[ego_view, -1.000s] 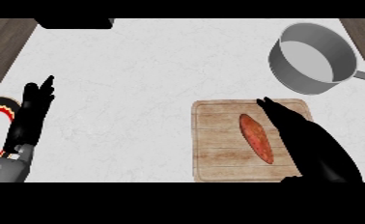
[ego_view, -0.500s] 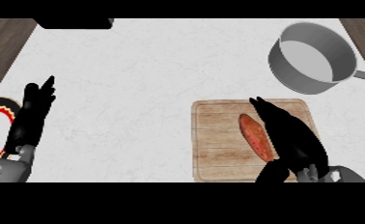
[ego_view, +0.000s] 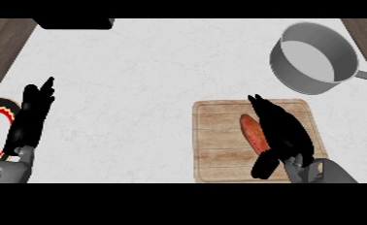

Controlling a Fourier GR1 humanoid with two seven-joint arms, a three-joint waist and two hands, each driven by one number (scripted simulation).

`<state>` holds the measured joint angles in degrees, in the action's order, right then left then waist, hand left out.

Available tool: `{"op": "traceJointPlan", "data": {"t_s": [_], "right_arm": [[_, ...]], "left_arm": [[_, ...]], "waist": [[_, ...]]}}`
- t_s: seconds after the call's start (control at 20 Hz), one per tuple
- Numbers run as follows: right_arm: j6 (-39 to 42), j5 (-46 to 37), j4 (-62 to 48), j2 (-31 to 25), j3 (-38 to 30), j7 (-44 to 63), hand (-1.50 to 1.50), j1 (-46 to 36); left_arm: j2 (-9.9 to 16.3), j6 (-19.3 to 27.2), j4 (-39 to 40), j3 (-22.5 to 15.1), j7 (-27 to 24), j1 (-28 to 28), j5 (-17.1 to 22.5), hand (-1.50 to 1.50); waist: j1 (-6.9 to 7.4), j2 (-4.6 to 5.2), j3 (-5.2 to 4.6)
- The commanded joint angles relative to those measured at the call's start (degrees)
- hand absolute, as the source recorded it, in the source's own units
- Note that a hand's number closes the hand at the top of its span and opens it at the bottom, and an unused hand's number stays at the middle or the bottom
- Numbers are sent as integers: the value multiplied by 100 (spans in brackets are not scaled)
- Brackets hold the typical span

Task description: Pick the sweet potato from the cutting board and place it in the pot

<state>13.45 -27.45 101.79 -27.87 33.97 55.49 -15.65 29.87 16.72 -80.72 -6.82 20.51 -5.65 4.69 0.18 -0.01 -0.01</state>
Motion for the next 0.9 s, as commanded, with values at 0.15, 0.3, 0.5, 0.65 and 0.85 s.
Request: {"op": "traceJointPlan", "data": {"t_s": [0.15, 0.3, 0.5, 0.65, 0.85], "right_arm": [[358, -281, -435, 415, -179, 85, -150, 185], [389, -482, -811, 698, -176, 29, -150, 73], [772, -435, -756, 810, -588, -167, -150, 88], [224, -891, -971, 933, -427, -615, -150, 625], [534, -1076, -897, 1219, -576, -577, -150, 590]], "left_arm": [[-159, -176, -170, 212, 84, 92, -184, 0], [-298, -99, -261, 191, 98, 57, -400, 0], [-347, -376, -271, 459, -63, 427, -441, 0], [-341, -636, -50, 637, -79, 198, -408, 0], [-636, -598, 194, 672, 27, -187, -760, 0]], "waist": [[-7, -1, 1], [11, 0, 2], [2, -2, 1], [-15, 0, 1], [-27, 1, 1]]}}
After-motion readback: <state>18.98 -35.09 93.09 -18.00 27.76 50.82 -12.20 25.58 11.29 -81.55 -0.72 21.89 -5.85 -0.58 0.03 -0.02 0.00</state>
